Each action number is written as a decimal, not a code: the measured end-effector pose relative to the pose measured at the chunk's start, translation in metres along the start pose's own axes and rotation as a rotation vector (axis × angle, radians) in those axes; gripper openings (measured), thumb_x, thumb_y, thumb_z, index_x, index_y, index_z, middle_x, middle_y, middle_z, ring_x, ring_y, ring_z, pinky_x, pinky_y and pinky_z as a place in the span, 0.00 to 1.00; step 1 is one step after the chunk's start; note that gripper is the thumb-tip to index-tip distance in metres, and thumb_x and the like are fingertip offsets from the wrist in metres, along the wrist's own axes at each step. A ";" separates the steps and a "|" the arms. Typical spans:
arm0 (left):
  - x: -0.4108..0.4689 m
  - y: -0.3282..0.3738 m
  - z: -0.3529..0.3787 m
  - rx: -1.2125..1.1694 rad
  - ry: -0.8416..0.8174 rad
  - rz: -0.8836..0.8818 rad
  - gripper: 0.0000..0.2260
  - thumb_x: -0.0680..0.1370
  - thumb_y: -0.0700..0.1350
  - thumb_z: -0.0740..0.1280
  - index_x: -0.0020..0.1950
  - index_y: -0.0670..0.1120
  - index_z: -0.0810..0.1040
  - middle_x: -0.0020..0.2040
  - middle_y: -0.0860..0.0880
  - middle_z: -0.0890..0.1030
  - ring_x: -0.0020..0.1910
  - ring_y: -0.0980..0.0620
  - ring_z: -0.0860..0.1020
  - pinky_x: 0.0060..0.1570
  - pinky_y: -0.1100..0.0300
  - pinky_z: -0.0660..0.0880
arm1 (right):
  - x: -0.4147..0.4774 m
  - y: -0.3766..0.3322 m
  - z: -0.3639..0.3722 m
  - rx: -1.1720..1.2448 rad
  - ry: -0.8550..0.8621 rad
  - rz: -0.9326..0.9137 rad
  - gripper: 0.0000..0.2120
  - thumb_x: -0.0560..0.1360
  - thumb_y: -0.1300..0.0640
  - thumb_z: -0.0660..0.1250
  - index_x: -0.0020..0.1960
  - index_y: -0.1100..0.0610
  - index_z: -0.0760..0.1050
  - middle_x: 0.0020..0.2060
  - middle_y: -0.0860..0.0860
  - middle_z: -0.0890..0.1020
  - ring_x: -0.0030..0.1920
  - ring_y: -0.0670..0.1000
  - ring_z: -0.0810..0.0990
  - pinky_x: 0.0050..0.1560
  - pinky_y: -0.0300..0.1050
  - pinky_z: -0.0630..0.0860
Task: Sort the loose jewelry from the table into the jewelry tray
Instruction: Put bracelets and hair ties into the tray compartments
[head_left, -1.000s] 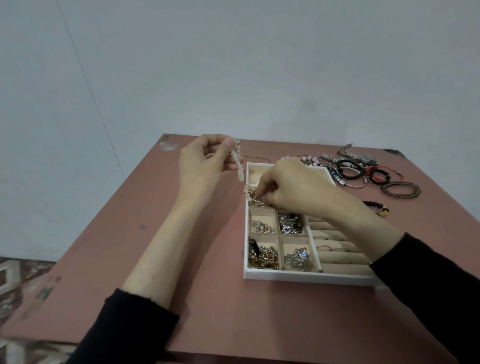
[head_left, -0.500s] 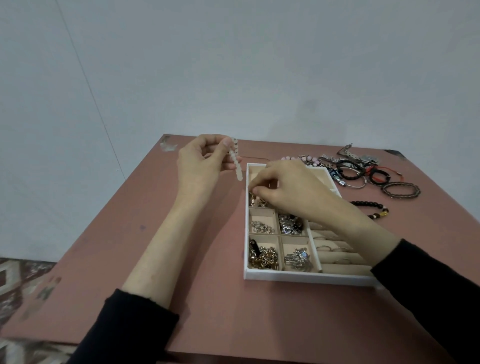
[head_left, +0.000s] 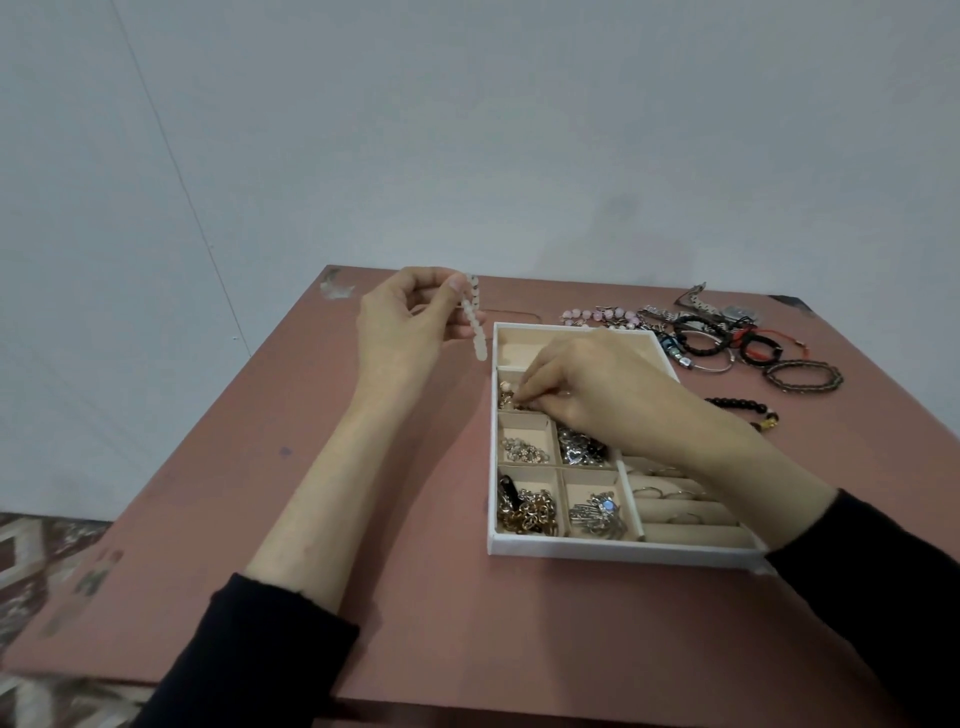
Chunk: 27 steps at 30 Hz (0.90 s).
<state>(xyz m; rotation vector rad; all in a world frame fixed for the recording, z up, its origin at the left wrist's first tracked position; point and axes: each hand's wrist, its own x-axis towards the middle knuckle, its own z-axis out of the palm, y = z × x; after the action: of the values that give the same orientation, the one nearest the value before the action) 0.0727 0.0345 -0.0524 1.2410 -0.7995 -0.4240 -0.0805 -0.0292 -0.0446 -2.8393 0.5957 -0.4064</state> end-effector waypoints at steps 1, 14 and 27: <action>0.000 0.000 0.000 0.001 -0.002 0.000 0.06 0.77 0.39 0.65 0.50 0.37 0.77 0.39 0.43 0.81 0.33 0.54 0.81 0.35 0.64 0.78 | 0.003 -0.001 0.001 -0.004 -0.006 0.000 0.07 0.73 0.62 0.68 0.48 0.55 0.84 0.43 0.49 0.86 0.46 0.47 0.81 0.42 0.26 0.65; -0.023 0.020 -0.001 -0.013 -0.196 -0.063 0.08 0.77 0.38 0.64 0.52 0.34 0.76 0.40 0.43 0.81 0.33 0.55 0.81 0.38 0.65 0.79 | -0.026 0.011 -0.014 0.291 0.275 0.141 0.10 0.72 0.62 0.67 0.42 0.48 0.81 0.43 0.47 0.82 0.41 0.47 0.78 0.47 0.44 0.75; -0.057 0.029 -0.009 0.219 -0.425 -0.169 0.02 0.75 0.36 0.67 0.46 0.38 0.78 0.38 0.43 0.82 0.35 0.51 0.83 0.40 0.62 0.81 | -0.040 0.030 -0.002 0.319 0.590 0.246 0.08 0.74 0.61 0.67 0.44 0.48 0.81 0.40 0.41 0.77 0.47 0.49 0.75 0.52 0.52 0.74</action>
<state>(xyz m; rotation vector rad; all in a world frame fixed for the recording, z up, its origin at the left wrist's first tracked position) 0.0371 0.0880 -0.0429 1.4503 -1.1277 -0.7700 -0.1271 -0.0392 -0.0598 -2.2887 0.8753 -1.1873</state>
